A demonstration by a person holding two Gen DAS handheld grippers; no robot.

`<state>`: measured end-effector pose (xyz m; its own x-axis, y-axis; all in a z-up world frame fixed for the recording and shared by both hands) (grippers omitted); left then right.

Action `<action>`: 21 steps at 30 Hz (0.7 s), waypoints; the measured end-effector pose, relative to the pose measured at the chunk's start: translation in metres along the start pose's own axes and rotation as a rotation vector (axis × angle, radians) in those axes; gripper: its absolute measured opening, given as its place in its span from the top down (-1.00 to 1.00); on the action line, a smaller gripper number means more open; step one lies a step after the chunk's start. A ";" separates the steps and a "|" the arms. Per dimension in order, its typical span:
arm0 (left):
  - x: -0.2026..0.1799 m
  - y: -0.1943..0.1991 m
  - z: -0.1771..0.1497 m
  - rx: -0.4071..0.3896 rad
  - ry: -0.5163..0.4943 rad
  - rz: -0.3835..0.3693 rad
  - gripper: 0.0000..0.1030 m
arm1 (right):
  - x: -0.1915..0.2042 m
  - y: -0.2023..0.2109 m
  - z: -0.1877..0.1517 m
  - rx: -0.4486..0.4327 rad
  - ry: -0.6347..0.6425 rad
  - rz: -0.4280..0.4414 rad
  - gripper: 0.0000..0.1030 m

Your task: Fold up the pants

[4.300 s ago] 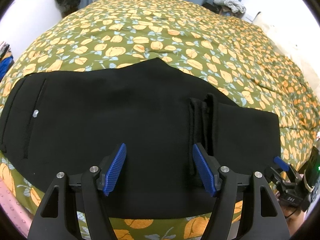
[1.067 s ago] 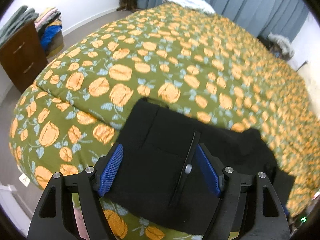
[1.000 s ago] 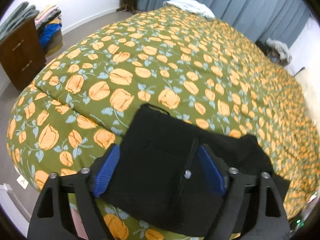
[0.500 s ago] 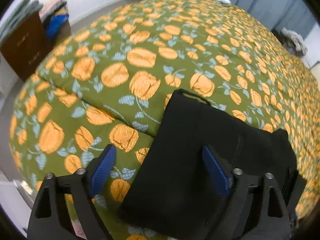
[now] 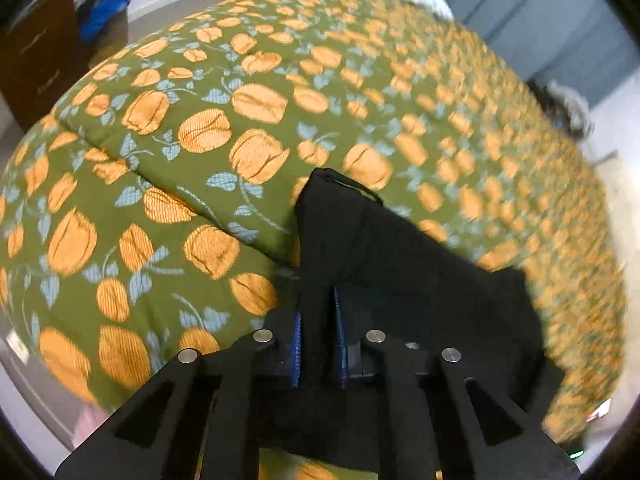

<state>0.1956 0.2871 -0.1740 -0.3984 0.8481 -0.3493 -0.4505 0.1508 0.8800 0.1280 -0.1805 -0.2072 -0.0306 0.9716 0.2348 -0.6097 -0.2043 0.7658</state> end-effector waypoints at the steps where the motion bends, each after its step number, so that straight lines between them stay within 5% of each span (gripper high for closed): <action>1: -0.009 0.015 0.000 -0.017 0.020 -0.037 0.91 | 0.000 0.000 0.000 0.000 0.000 0.000 -1.00; 4: -0.051 0.047 -0.005 -0.029 0.015 -0.181 0.93 | 0.000 0.000 0.000 0.000 -0.002 -0.004 -1.00; 6: -0.094 0.068 -0.015 -0.045 -0.073 -0.229 0.93 | 0.000 -0.002 0.000 0.000 -0.005 -0.006 -1.00; 10: -0.168 0.085 -0.038 -0.062 -0.250 -0.258 0.94 | 0.000 -0.003 0.001 -0.001 -0.006 -0.009 -1.00; 17: -0.277 0.071 -0.087 -0.012 -0.393 -0.354 0.94 | 0.001 -0.003 0.001 -0.002 -0.004 -0.010 -1.00; 21: -0.342 0.056 -0.119 0.002 -0.476 -0.329 0.94 | 0.000 -0.003 0.001 -0.003 -0.003 -0.011 -1.00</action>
<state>0.2111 -0.0548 -0.0438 0.1660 0.8916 -0.4214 -0.4882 0.4455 0.7504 0.1307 -0.1795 -0.2090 -0.0212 0.9733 0.2285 -0.6121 -0.1933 0.7668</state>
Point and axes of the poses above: each gripper's, at about its wrist camera, not at the fingertips, and y roughly against the way its jaws point, x to its left, z to its top, the point moved 10 cm from there along -y, roughly the way its jaws point, and after that the axes turned 1 degree about y, right-handed, at the moved point
